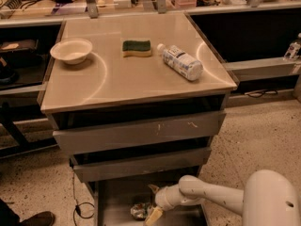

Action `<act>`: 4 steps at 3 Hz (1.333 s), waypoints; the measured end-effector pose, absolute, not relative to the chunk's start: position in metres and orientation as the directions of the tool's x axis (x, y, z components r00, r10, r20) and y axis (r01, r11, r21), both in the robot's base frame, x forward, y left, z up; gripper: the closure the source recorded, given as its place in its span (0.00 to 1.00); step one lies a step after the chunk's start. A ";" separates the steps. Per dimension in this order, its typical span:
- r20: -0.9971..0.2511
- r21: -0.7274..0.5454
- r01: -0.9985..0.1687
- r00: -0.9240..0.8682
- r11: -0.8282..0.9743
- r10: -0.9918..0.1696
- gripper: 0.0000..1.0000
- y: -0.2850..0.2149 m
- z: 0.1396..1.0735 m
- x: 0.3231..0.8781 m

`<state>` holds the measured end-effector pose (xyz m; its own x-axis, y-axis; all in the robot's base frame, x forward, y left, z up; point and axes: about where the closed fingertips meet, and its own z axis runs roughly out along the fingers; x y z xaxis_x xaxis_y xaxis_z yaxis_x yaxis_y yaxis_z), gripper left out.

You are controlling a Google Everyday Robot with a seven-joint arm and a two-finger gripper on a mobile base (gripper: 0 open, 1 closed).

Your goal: Pick 7up can from bottom drawer and place on counter

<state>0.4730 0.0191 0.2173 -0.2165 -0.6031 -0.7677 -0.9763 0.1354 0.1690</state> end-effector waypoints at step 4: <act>-0.793 0.192 -0.978 -0.207 0.087 -0.573 0.00 0.045 0.163 0.475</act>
Offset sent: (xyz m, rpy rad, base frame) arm -0.0028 0.0180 -0.0500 0.0476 0.0255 0.0118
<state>0.4747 0.0446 0.1632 -0.2069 -0.5732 -0.7929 -0.9775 0.0873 0.1920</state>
